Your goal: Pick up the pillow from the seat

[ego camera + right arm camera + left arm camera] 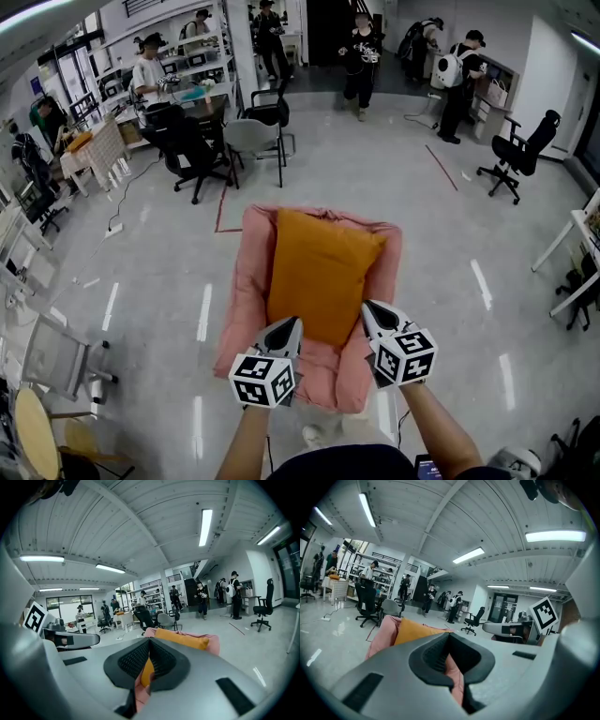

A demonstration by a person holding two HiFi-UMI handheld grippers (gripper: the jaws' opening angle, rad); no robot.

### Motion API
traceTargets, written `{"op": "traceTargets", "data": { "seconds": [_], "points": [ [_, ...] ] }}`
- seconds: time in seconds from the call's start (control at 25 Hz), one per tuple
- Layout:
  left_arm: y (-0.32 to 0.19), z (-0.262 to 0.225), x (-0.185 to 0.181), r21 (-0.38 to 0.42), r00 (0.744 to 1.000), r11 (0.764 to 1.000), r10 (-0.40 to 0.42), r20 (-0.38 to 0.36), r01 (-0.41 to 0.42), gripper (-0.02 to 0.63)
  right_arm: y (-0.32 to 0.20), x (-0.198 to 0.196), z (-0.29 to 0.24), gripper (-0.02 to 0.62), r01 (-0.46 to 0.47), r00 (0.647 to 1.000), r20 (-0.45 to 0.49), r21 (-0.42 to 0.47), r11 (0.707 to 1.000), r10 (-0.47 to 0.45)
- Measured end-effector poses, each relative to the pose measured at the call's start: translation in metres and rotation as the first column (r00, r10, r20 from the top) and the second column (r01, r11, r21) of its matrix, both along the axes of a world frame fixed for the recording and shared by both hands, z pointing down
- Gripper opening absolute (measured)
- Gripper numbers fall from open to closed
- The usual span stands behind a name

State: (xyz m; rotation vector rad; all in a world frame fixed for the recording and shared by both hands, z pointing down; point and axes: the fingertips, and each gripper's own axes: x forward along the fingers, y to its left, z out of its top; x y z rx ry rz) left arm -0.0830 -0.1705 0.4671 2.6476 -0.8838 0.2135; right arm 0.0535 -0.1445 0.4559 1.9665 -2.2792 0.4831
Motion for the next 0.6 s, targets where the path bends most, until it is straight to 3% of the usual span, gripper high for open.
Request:
{"op": "traceTargets", "data": {
  "seconds": [0.6],
  "points": [
    [-0.032, 0.005, 0.069, -0.019, 0.999, 0.999, -0.039, 0.033, 0.040, 0.000, -0.037, 0.070, 0.012, 0.017, 0.041, 0.999, 0.030, -0.027, 0.999, -0.040]
  ]
}}
